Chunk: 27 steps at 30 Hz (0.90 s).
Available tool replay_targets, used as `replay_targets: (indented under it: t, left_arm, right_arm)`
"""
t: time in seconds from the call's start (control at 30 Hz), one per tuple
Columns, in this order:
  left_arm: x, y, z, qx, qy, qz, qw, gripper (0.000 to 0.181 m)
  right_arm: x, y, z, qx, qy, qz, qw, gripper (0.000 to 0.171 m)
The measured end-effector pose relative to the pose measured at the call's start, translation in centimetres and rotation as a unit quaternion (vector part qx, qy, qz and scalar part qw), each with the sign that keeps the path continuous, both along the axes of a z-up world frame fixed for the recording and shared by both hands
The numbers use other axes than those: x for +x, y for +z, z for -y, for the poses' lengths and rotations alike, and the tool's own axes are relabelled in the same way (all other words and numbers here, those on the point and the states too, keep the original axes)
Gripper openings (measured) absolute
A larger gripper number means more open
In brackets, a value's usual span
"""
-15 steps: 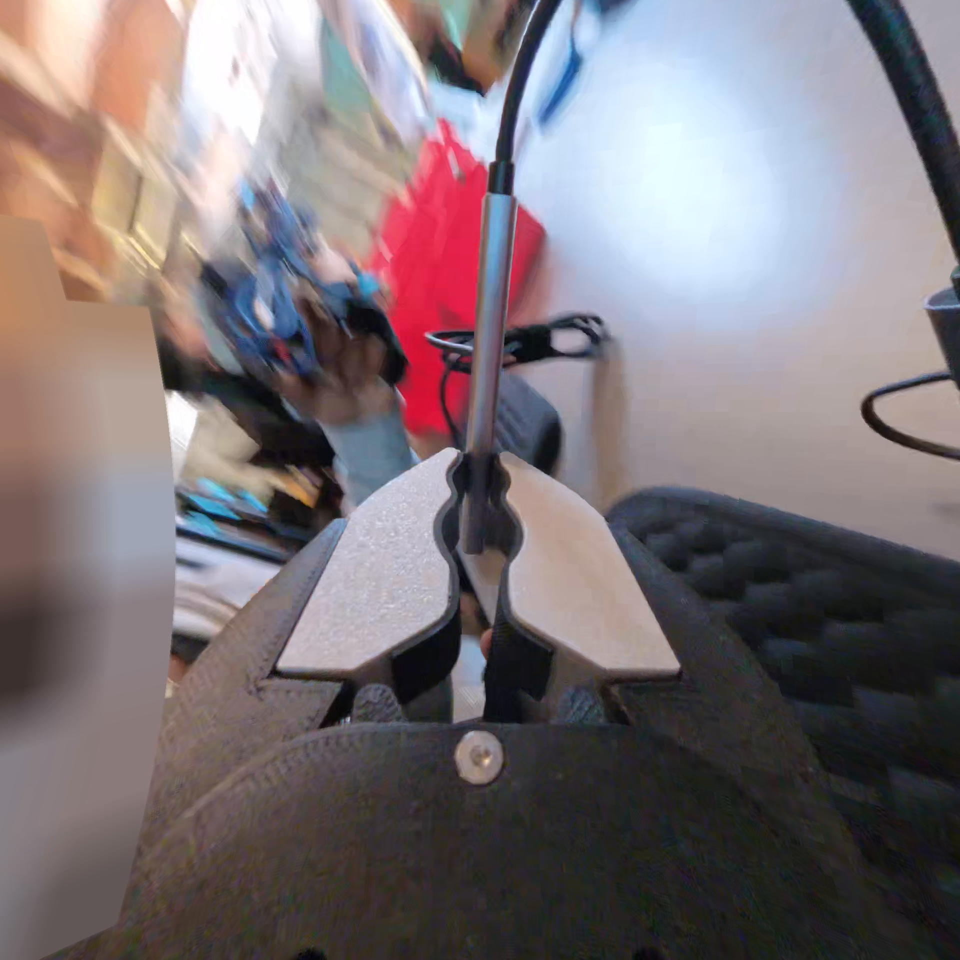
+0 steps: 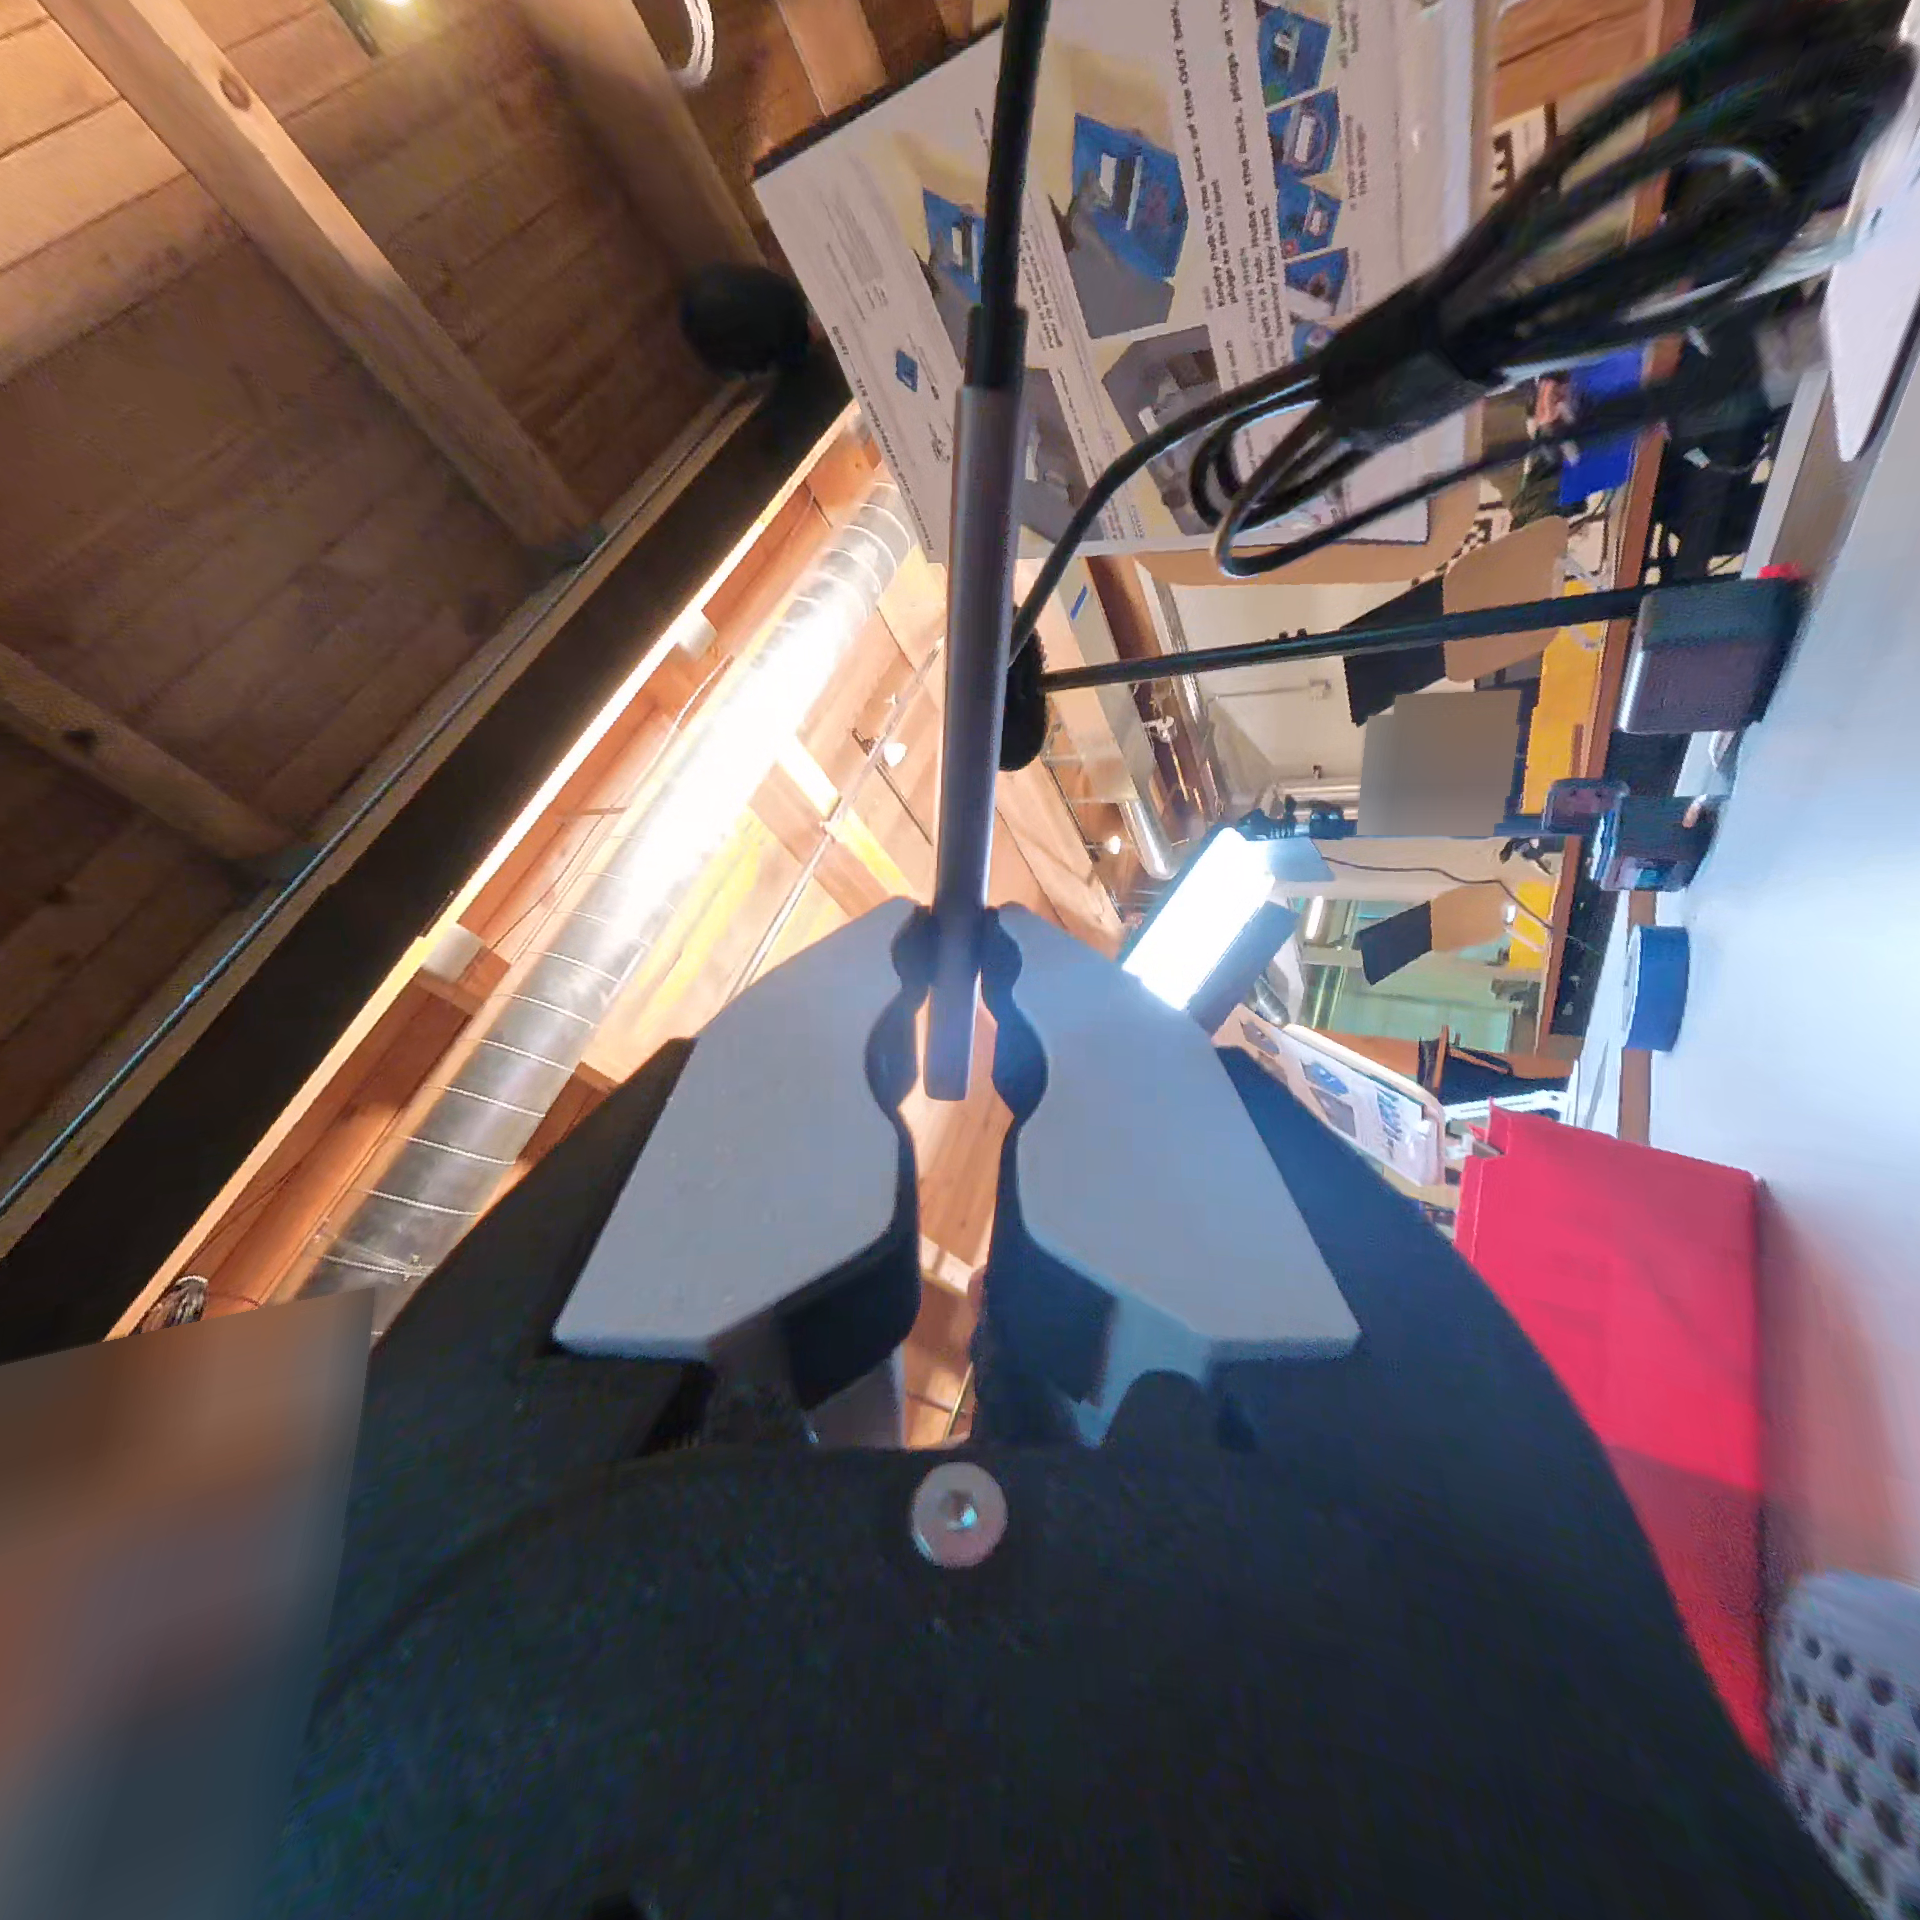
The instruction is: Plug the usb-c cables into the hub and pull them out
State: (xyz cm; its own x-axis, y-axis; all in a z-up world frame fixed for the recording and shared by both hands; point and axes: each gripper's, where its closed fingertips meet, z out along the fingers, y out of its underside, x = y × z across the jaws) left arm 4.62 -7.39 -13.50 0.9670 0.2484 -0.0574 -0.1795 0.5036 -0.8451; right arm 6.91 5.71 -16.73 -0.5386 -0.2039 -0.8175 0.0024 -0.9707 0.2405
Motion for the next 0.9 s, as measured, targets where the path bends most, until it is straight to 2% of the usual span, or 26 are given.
replay_targets:
  t: [0.13,0.27,0.33,0.6,0.9]
  left_arm:
    - [1.4,-1.2,-1.5,-0.012,0.004,-0.017,1.000,0.012]
    - [4.3,-1.5,-1.9,-0.010,0.021,-0.143,0.989,0.011]
    - [5.4,-1.7,-2.2,-0.017,0.016,-0.180,0.983,0.012]
    - [5.4,-2.0,-2.1,-0.031,0.015,-0.213,0.977,0.014]
    - [5.5,-2.3,-1.9,-0.046,-0.016,-0.232,0.971,0.015]
  right_arm:
    - [-0.1,1.1,2.6,0.029,0.015,0.009,0.999,0.009]
    - [-0.4,0.8,5.0,0.038,0.066,0.030,0.997,0.009]
    - [-0.5,0.5,6.1,0.035,0.095,0.037,0.994,0.009]
    - [-0.3,-0.1,8.4,0.039,0.168,0.043,0.984,0.009]
    - [0.0,-0.2,8.6,0.029,0.187,0.030,0.981,0.009]
